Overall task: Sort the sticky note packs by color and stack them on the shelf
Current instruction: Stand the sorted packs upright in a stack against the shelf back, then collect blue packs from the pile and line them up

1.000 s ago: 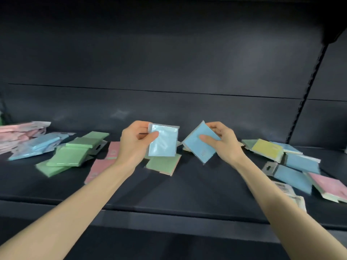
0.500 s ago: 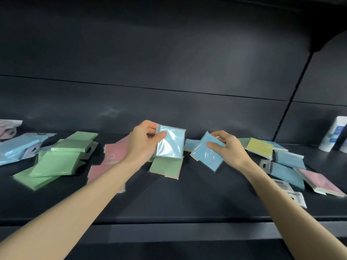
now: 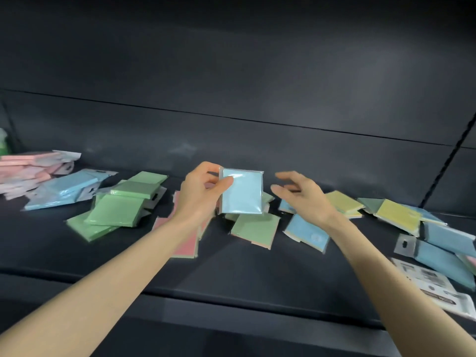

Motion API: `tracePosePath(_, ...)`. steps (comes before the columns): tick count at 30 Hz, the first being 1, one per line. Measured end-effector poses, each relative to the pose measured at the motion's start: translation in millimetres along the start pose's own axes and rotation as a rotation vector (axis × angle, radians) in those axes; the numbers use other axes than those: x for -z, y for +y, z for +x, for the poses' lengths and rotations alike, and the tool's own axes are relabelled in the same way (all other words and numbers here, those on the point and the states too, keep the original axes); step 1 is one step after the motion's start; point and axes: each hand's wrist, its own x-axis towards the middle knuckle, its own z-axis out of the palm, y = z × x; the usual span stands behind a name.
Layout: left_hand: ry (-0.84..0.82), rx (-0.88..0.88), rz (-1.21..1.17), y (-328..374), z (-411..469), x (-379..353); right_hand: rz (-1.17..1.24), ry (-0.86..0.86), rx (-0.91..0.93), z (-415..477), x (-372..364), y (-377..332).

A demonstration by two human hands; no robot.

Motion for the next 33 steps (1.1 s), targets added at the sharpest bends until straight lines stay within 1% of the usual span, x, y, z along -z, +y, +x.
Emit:
tracePosePath(3, 0.020, -0.029, 0.011, 0.6, -2.5, 21.6, 0.219, -0.089, 0.052, 4.9, -25.3, -32.1)
tracePosePath(8, 0.075, 0.014, -0.023, -6.3, -3.2, 73.4, 0.313, -0.127, 0.115, 17.4, -68.2, -74.8)
tracePosePath(11, 0.086, 0.040, -0.012, -12.0, -0.8, 111.6, 0.287, -0.132, 0.134, 25.9, -98.1, -97.8)
tracePosePath(15, 0.057, 0.062, -0.015, -24.0, 9.8, 167.7, 0.279, -0.129, 0.136, 39.3, -145.1, -130.9)
tracePosePath(19, 0.037, 0.089, 0.059, -41.9, 25.6, 232.6, 0.273, -0.118, 0.117, 55.4, -200.8, -169.4)
tracePosePath(22, 0.017, 0.147, 0.096, -61.4, 37.5, 278.6, 0.222, -0.126, 0.099, 66.7, -243.6, -195.0)
tracePosePath(26, -0.022, 0.196, 0.200, -85.1, 51.4, 323.6, 0.078, -0.157, 0.072, 77.1, -288.7, -217.5)
tracePosePath(30, -0.078, 0.205, 0.309, -101.8, 57.8, 346.7, -0.001, -0.200, 0.042, 82.8, -316.4, -230.7)
tracePosePath(33, -0.132, 0.182, 0.484, -112.0, 57.6, 356.0, -0.070, -0.259, 0.021, 84.4, -329.0, -236.2)
